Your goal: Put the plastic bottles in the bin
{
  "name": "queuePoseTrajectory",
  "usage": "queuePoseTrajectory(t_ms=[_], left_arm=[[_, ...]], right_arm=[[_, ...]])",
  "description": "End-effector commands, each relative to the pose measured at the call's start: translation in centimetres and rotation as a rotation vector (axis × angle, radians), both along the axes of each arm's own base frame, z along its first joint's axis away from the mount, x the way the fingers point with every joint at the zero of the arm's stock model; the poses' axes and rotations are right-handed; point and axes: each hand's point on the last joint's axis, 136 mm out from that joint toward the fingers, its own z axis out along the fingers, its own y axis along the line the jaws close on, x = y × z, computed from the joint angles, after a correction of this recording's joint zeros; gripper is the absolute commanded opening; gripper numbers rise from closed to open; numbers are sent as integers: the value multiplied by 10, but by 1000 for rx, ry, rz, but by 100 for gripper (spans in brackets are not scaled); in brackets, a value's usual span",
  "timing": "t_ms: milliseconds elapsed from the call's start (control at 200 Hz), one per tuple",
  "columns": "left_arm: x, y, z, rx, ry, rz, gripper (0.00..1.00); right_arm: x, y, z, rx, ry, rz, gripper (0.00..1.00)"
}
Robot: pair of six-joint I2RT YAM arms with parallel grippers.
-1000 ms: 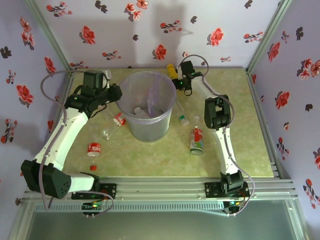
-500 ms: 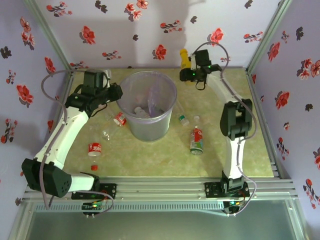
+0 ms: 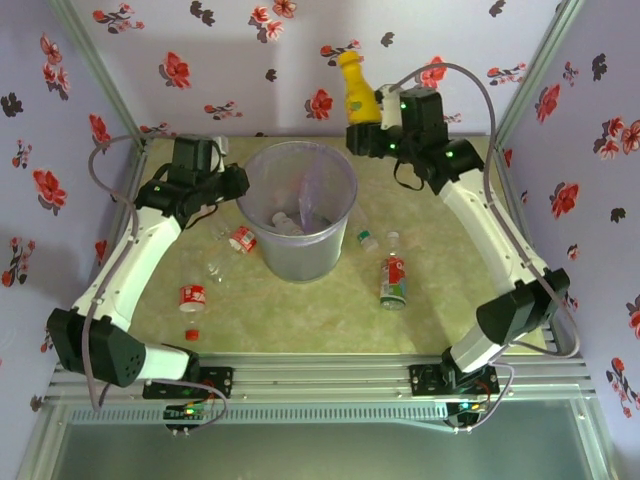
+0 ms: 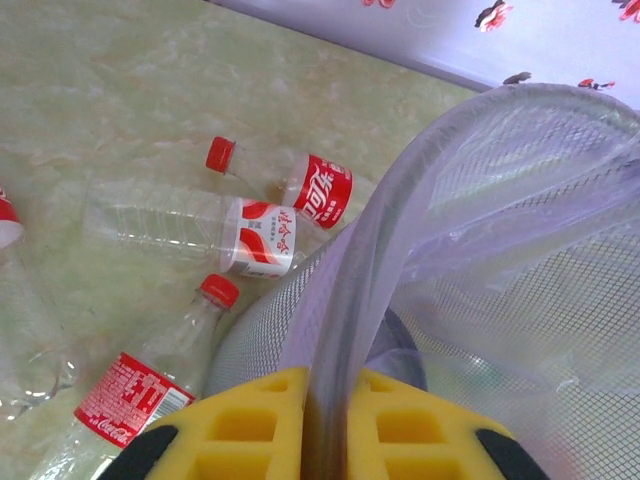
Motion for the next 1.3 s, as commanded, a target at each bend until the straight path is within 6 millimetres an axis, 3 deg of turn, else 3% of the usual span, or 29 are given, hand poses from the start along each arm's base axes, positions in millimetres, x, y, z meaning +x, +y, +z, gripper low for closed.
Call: queuePoseTrajectory(t_ms=[0, 140, 295, 510, 800, 990, 1290], left_arm=[[-2, -8, 4, 31, 9, -60, 5], [3, -13, 2, 35, 19, -80, 1], [8, -16, 2, 40, 13, -95, 0], [7, -16, 11, 46, -22, -110, 0], [8, -18, 13, 50, -29, -130, 0], [9, -19, 11, 48, -43, -134, 0], [7, -20, 6, 55, -45, -156, 0]], right_arm=[[-40, 34, -12, 7, 80, 110, 46], [-73, 70, -29, -52, 113, 204, 46], [-94, 88, -57, -154, 146, 262, 45], [-103, 88, -97, -220, 231, 268, 44], [-119, 91, -132, -285, 301, 324, 46], [-118, 92, -147, -320, 319, 334, 62], [-113, 93, -150, -358, 318, 335, 77]])
